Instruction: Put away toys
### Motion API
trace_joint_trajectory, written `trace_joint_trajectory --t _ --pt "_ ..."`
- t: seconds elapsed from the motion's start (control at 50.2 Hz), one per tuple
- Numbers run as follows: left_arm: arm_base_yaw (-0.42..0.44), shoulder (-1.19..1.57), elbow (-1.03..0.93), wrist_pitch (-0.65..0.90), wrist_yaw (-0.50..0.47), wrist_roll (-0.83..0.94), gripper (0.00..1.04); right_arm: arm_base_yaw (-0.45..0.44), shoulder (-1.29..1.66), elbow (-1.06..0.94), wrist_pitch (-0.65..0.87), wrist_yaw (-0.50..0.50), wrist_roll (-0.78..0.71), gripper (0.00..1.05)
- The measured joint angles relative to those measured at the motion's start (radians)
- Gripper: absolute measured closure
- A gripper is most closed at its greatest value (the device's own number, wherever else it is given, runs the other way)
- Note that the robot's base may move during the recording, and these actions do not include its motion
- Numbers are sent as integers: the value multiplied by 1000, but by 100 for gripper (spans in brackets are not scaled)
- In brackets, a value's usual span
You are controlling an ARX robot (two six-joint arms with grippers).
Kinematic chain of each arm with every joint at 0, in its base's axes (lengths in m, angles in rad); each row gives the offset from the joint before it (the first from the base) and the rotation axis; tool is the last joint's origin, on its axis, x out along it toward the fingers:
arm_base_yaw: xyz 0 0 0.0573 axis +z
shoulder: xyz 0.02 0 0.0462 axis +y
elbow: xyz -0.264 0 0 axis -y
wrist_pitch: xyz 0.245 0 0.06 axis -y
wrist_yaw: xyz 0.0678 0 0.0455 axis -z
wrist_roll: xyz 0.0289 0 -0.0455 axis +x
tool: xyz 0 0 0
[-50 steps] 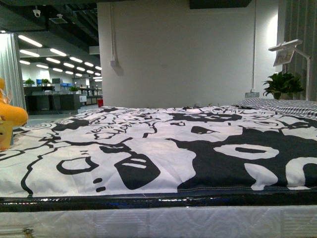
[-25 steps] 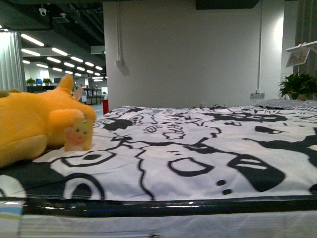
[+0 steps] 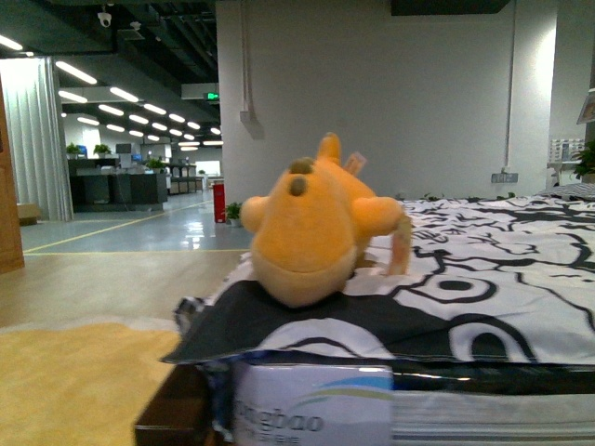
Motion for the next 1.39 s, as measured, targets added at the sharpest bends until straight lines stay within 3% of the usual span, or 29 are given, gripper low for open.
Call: trace_joint_trajectory --t 0.956,1.035,1.075,1.175,1.274,1.393 --pt "-1 1 0 0 -1 0 6 0 0 0 0 0 0 6" --pt "-1 1 0 -1 -1 0 6 -53 30 1 38 -136 35 6" --pt "-1 1 0 0 0 0 6 -116 76 6 92 -275 67 6" --pt "-1 1 0 0 -1 0 6 -257 230 61 245 -432 125 6" --pt "-1 1 0 0 -1 0 6 -286 409 165 397 -428 146 6" --pt "-1 1 0 0 -1 0 6 -225 562 285 459 -370 144 6"
